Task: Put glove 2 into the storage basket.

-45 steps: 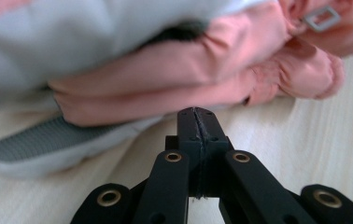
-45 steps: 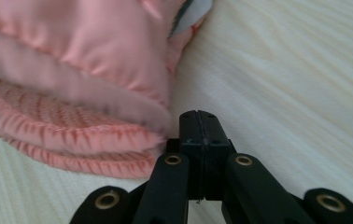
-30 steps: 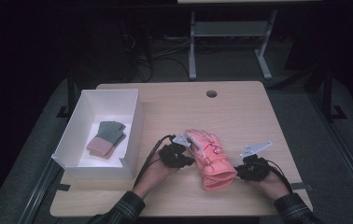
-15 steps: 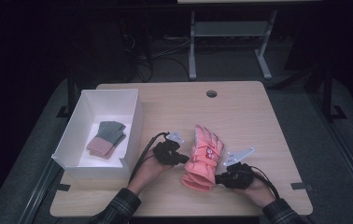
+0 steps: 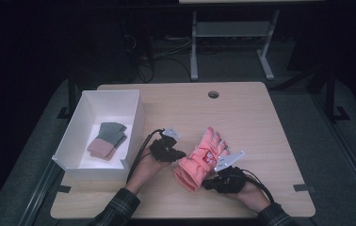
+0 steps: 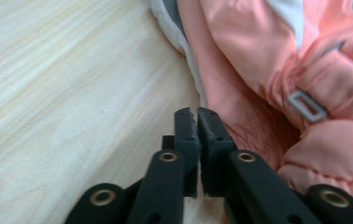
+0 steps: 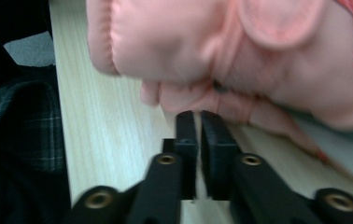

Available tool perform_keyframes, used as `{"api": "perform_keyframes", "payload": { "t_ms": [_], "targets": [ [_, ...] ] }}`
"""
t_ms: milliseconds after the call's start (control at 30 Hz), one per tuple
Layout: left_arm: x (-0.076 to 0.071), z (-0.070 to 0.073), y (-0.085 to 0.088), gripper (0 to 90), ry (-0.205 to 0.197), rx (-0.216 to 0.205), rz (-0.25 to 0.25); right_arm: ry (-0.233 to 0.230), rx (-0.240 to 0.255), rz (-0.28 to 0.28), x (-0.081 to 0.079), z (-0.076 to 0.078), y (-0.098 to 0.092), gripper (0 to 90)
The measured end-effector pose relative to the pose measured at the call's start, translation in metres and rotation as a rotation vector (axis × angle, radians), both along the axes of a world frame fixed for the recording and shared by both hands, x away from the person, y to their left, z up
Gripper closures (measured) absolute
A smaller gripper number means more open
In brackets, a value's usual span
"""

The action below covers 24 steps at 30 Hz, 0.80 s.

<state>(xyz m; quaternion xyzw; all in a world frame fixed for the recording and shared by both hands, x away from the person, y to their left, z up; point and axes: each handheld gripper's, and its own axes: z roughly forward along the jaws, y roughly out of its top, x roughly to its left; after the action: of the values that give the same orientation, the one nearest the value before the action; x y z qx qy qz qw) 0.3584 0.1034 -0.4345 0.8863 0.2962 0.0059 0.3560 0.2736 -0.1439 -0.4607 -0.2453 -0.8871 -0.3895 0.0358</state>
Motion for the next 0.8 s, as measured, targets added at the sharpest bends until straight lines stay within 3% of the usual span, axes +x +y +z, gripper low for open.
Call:
{"api": "perform_keyframes", "payload": {
  "t_ms": [133, 300, 500, 600, 667, 800],
  "targets": [
    [0.003, 0.011, 0.003, 70.6, -0.017, 0.025, 0.002, -0.021, -0.040, -0.033, -0.005, 0.003, -0.012, 69.4],
    [0.005, 0.025, 0.004, 53.0, -0.015, -0.025, 0.032, -0.035, -0.057, -0.101, -0.005, 0.006, -0.024, 49.4],
    [0.009, 0.043, 0.001, 37.8, -0.016, -0.038, -0.009, -0.029, -0.061, -0.167, -0.005, 0.006, -0.037, 32.9],
    [0.009, 0.051, -0.008, 31.2, -0.022, -0.051, -0.025, -0.034, -0.051, -0.187, -0.006, 0.007, -0.046, 25.8],
    [0.008, 0.054, -0.016, 24.5, -0.021, -0.027, -0.035, -0.037, -0.050, -0.198, -0.008, 0.009, -0.049, 18.4],
    [0.008, 0.058, -0.034, 16.6, -0.020, -0.019, -0.038, -0.057, -0.057, -0.223, -0.008, 0.009, -0.057, 16.0]
  ]
}}
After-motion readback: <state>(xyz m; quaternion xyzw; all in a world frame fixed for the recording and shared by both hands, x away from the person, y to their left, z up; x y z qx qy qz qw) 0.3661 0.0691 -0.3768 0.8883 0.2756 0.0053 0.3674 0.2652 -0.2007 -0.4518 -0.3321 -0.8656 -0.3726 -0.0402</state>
